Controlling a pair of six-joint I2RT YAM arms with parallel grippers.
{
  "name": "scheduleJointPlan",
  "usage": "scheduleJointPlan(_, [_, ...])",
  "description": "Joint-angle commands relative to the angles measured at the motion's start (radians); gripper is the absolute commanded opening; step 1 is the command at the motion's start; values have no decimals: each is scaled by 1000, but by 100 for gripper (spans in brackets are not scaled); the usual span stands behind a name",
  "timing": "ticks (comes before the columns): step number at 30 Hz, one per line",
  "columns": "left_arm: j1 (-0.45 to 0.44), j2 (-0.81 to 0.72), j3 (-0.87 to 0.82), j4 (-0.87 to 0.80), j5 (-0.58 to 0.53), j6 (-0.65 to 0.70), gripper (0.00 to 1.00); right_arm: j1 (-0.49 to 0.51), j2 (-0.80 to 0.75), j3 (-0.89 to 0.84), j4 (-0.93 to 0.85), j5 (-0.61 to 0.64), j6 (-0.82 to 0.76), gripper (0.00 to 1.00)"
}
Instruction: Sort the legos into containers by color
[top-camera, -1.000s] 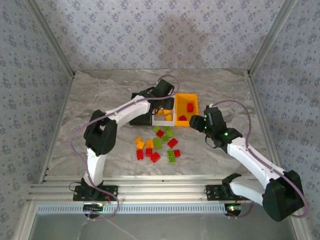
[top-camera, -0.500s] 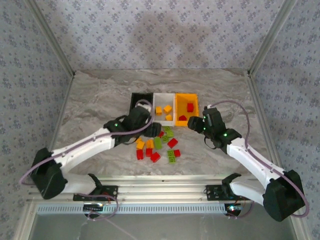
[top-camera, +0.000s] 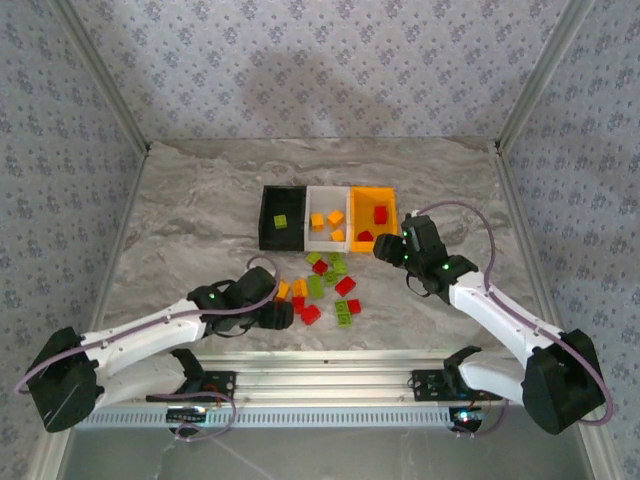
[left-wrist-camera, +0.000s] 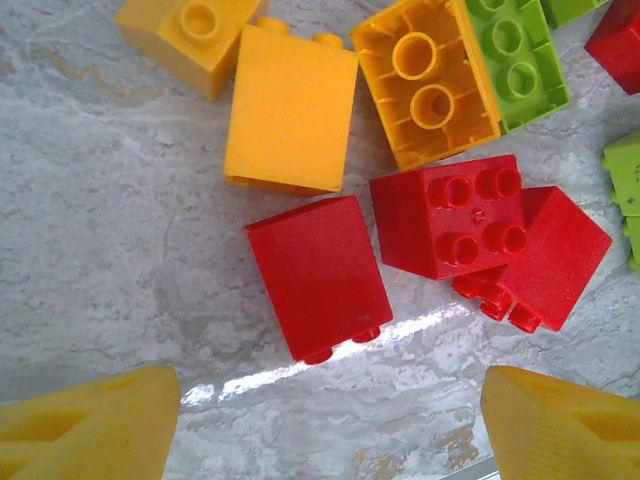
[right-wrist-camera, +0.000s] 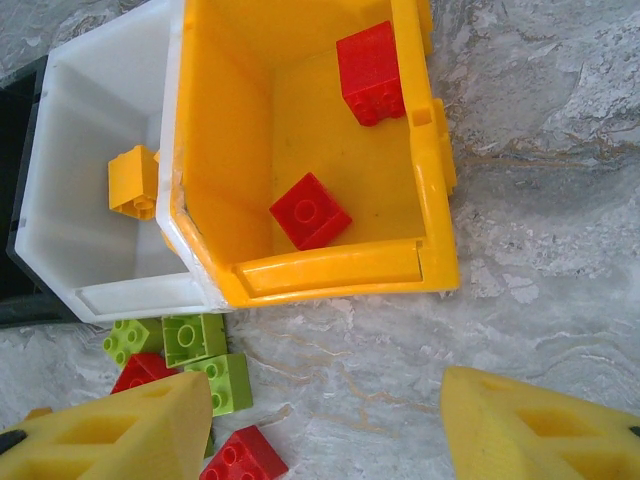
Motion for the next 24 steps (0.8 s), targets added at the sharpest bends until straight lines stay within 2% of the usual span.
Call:
scheduleJointPlan(1, [5,31,9,88,17,-1,77,7,-14,12,-18,12,-4,64])
scheduleJointPlan(7, [57,105,5,100,34,23,66,4,-46,4,-36,24,-7,64])
scheduleJointPlan(11, [65,127,-5,105,16,28,64,0,-54,5,-40,24,-10,64])
scheduleJointPlan(15, [72,159,-15,117,16,32,55,-5,-54,4,-35,21,-9,63])
scheduleJointPlan(20, [77,192,-22,103,-11,44,55,-8,-52,6,-37,21,-8,64])
scheduleJointPlan(24, [77,189,-25,102,-17,47,48,-10,-52,1,-35,25,-4,64])
